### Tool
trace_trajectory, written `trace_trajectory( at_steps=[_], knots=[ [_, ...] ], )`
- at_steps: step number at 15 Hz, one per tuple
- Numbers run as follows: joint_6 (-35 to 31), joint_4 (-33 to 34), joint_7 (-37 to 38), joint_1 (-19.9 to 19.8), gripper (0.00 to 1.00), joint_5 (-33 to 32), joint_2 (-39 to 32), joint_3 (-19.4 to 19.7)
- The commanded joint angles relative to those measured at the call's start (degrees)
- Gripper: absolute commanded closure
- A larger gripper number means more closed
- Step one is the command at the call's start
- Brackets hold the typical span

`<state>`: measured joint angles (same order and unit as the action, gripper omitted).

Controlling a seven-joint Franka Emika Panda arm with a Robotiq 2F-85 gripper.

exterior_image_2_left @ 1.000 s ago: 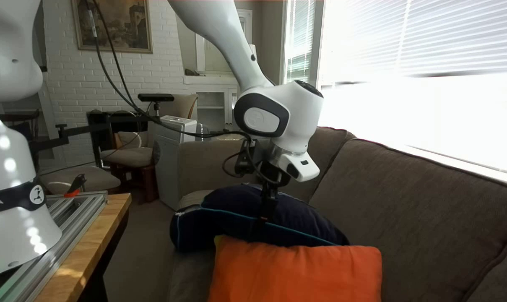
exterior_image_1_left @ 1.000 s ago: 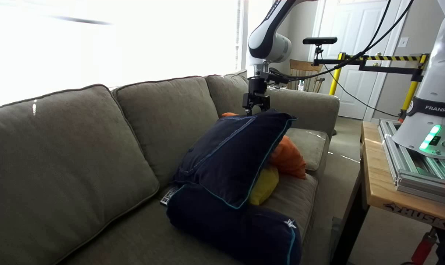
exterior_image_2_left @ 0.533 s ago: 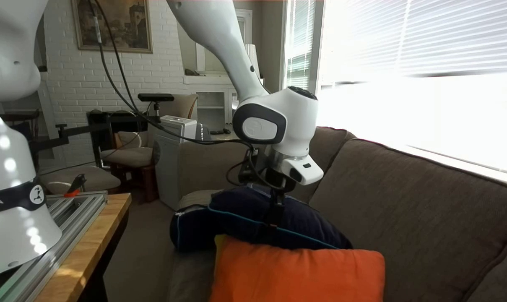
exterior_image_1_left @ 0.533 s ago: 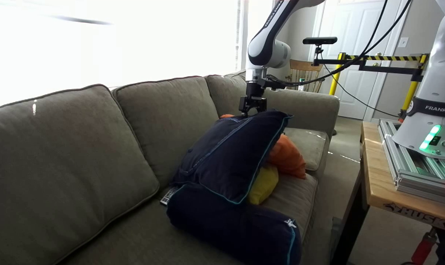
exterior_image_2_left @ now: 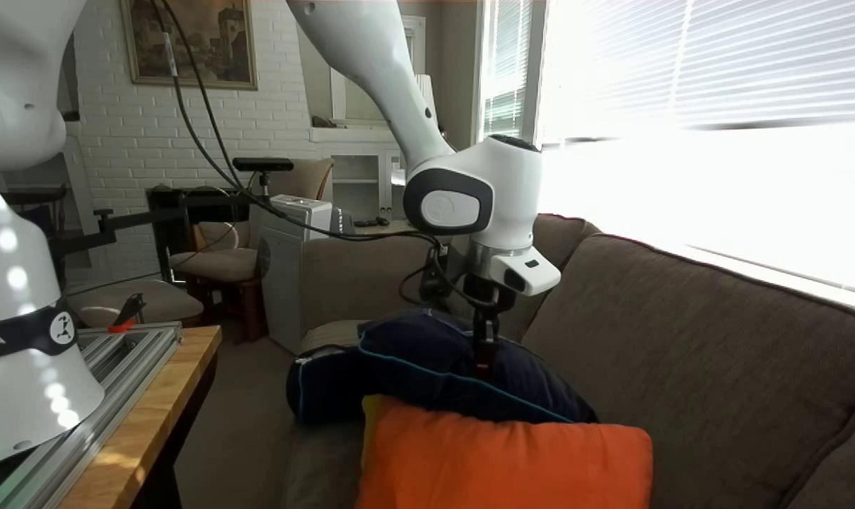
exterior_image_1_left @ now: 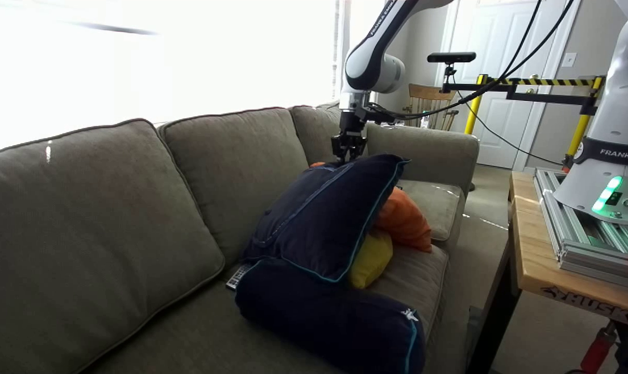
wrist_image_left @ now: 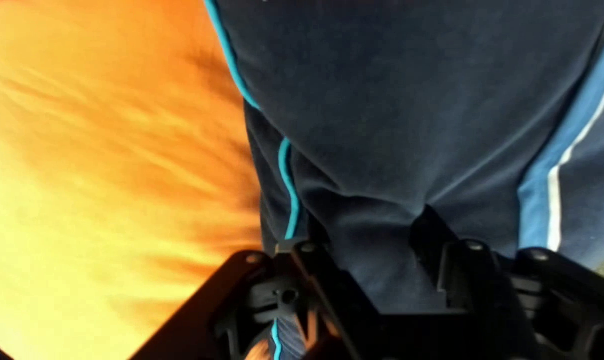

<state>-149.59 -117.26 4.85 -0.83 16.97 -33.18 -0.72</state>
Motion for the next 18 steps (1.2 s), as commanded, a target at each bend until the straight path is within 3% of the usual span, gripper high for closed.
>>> trace_trajectory(
  at_steps=[1,4,9,13,18],
  knots=[
    [-1.39,2.42,2.09,0.37,0.83,-1.72,-2.37,0.51],
    [-1.8,2.78,1.85,0.09,0.99,-1.28,-2.67,0.21],
    [-1.84,0.92,4.08,2.72,0.99,-4.41,2.92,2.3],
    [3.54,1.28,12.13,8.77,0.98,-14.96,9.43,7.69],
    [11.29,2.5,19.94,12.13,0.98,-24.99,15.36,9.44]
  ],
)
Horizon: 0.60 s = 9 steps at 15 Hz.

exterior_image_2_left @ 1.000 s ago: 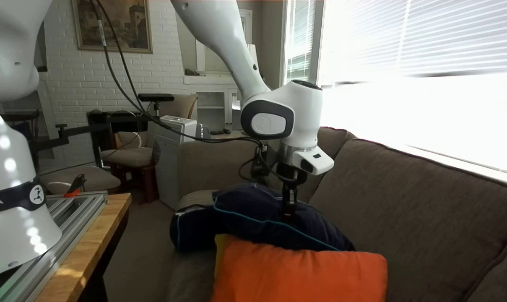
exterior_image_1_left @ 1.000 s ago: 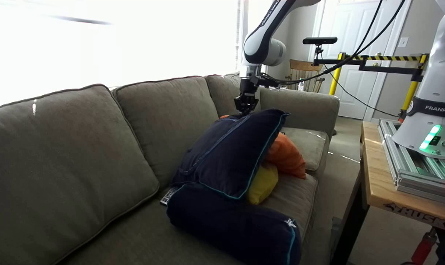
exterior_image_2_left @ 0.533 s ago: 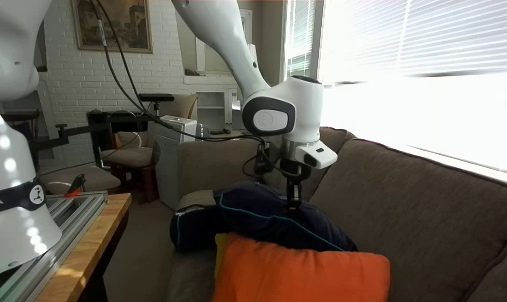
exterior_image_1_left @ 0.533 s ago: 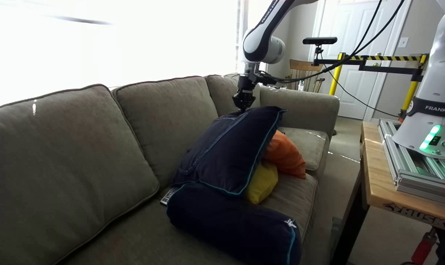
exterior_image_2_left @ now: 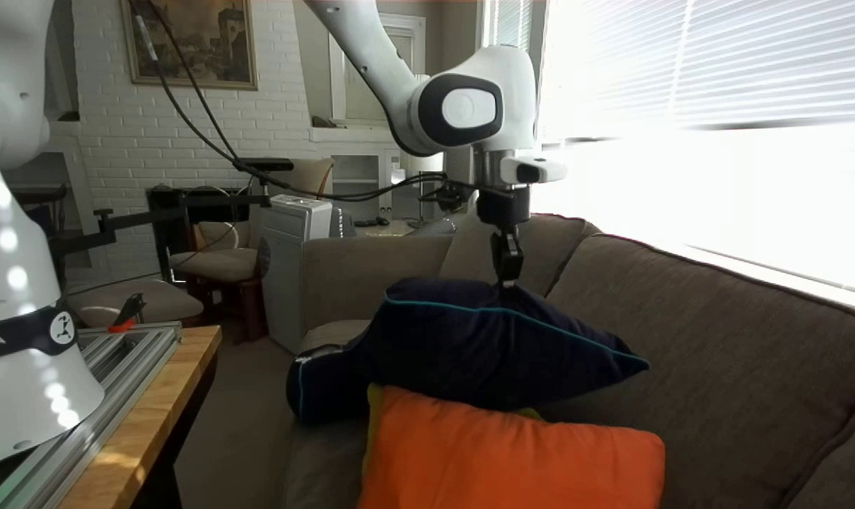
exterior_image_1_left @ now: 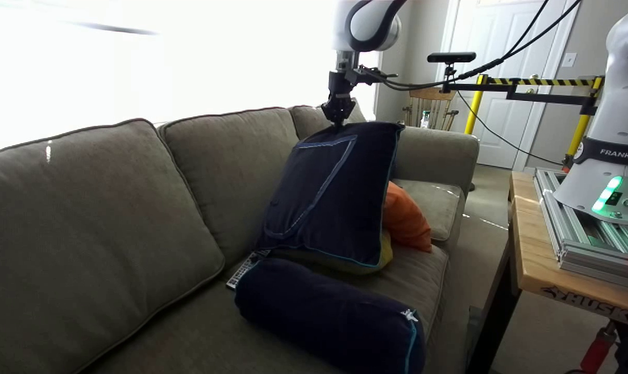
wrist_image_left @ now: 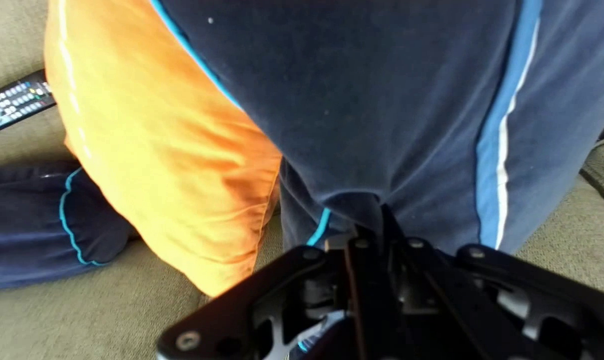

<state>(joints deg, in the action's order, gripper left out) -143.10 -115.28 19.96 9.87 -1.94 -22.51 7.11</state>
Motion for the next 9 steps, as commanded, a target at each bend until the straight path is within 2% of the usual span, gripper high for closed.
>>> trace_trajectory(
  at_steps=[1,9],
  knots=[
    [6.14,0.52,6.16,1.66,0.98,-7.81,5.97,1.57],
    [14.91,-0.51,18.05,1.3,0.98,-21.51,15.85,-0.09]
  ],
)
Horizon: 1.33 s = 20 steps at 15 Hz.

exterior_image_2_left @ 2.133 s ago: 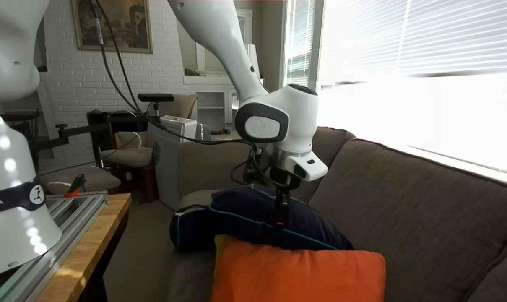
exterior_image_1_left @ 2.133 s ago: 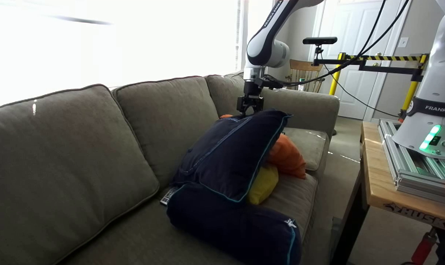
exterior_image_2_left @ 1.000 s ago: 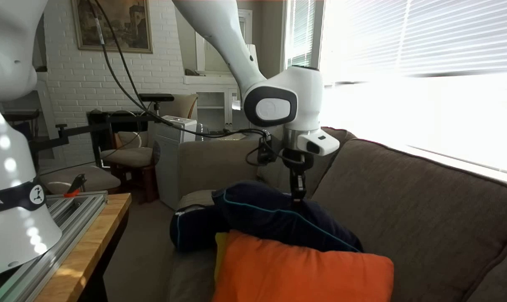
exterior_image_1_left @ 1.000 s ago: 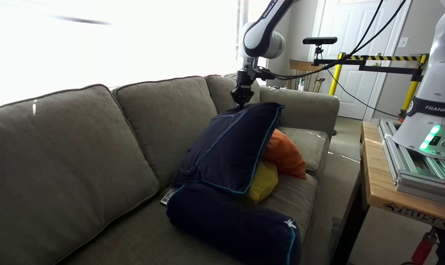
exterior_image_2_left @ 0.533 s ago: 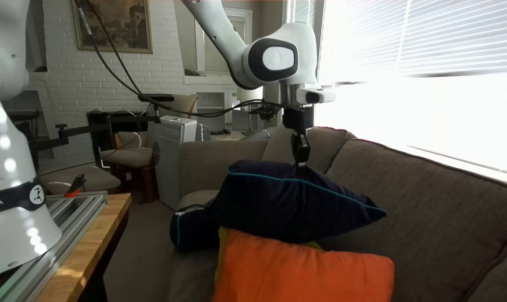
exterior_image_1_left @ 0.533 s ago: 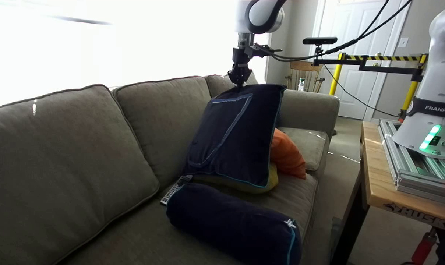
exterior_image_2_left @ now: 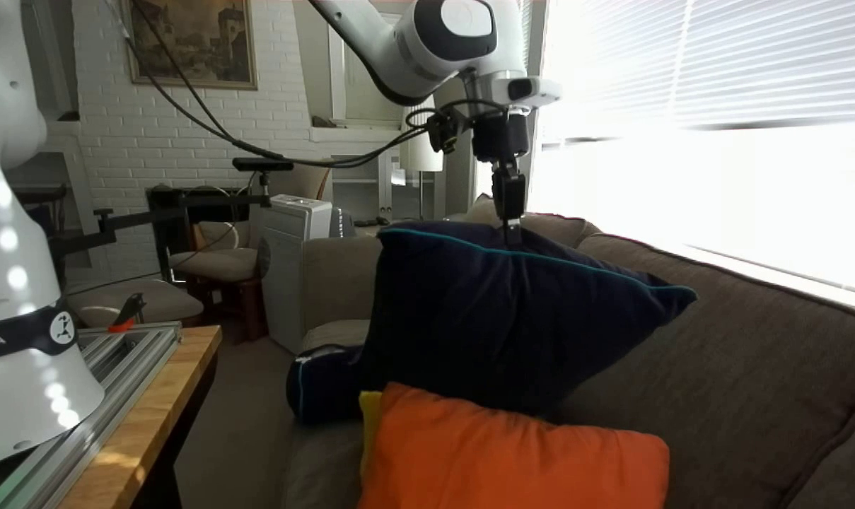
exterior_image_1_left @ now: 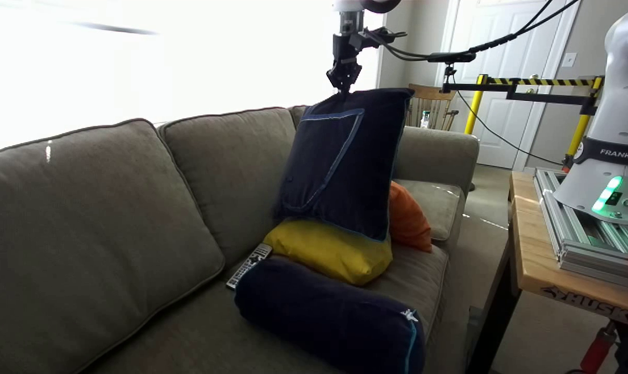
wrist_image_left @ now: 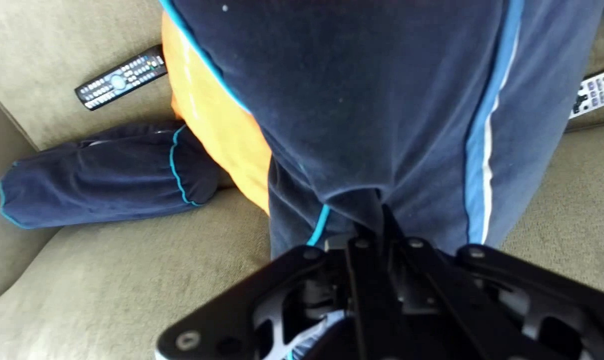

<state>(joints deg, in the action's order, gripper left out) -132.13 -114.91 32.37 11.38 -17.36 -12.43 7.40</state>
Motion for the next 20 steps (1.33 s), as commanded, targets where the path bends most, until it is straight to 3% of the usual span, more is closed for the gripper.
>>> trace_trajectory(
  at_steps=[1,11,20],
  knots=[
    [4.94,-1.13,7.68,-0.47,0.98,-7.87,7.11,-0.74],
    [17.91,-1.12,21.01,-4.62,0.98,-19.38,17.69,-6.82],
    [24.47,-8.38,30.93,-8.31,0.98,-17.88,28.16,-10.99]
  ],
)
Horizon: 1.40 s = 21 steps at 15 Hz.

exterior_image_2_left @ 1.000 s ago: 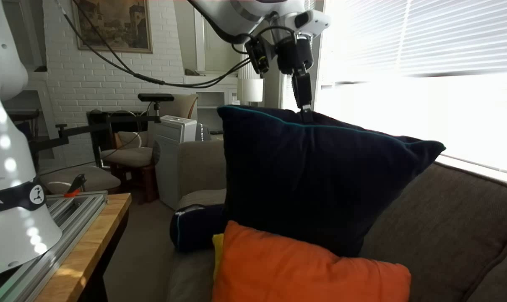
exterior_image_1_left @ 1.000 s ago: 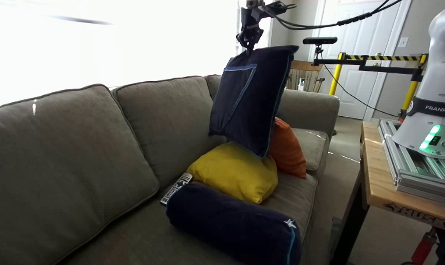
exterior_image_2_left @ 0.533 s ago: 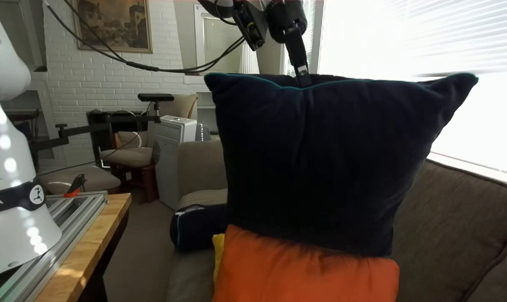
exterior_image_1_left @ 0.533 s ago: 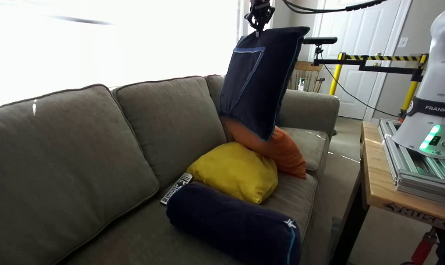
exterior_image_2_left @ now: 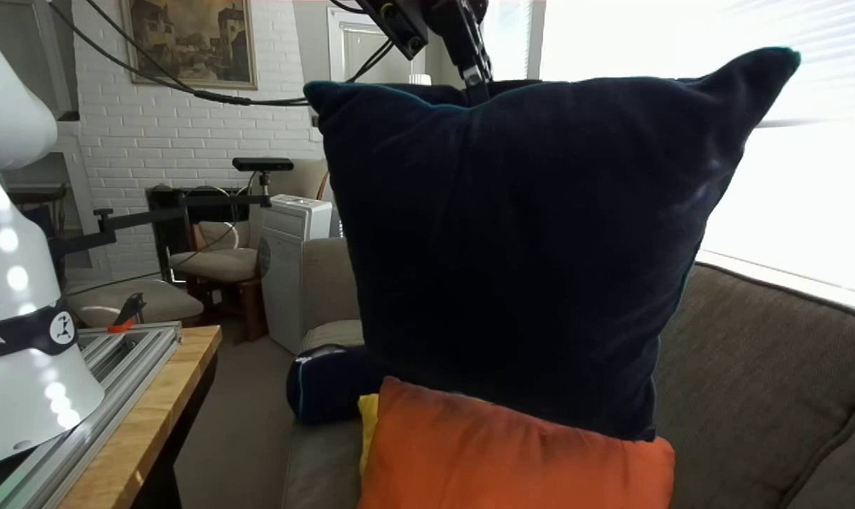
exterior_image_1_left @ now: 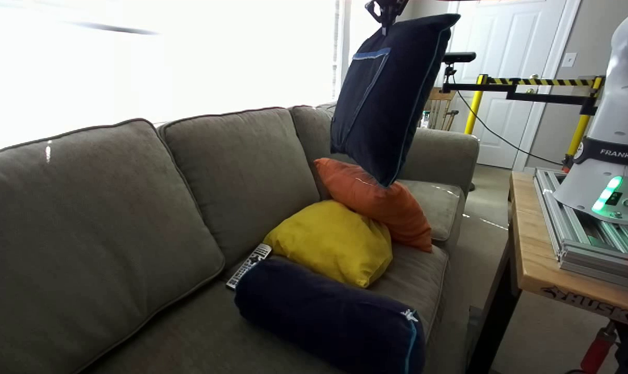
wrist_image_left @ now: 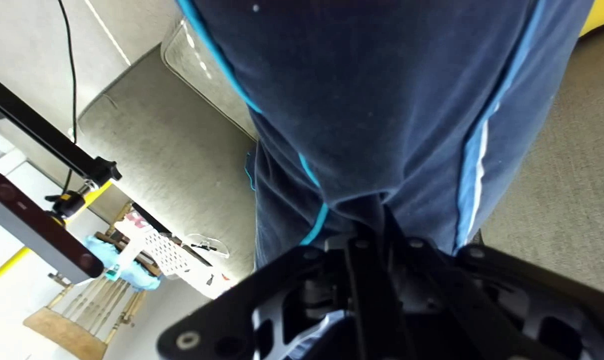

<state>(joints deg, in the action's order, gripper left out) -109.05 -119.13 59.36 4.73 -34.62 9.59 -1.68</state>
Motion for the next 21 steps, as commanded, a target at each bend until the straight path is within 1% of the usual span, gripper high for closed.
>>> trace_trajectory(
  at_steps=[1,3,5,7,9,13,16,19,21],
  knots=[
    [1.65,-5.46,5.45,-1.92,0.98,-0.66,7.49,-2.37],
    [2.92,-7.36,7.85,-2.43,0.98,-0.67,9.9,-3.39],
    [4.22,-8.14,8.46,-2.74,0.98,-0.73,11.41,-4.18],
    [2.81,-8.27,6.12,-2.86,0.98,-0.88,11.67,-4.23],
    [-0.22,-7.33,2.58,-2.85,0.98,-1.98,10.22,-3.91],
    [-8.5,-3.2,-6.32,-3.36,0.98,-3.53,4.49,-3.61],
    [-15.95,0.43,-12.63,-3.76,0.98,-3.27,-0.72,-3.34],
    [-25.39,4.33,-18.78,-3.34,0.98,-0.04,-6.76,-2.72],
    [-30.42,6.77,-24.21,-2.79,0.98,3.08,-10.76,-2.54]
  ],
)
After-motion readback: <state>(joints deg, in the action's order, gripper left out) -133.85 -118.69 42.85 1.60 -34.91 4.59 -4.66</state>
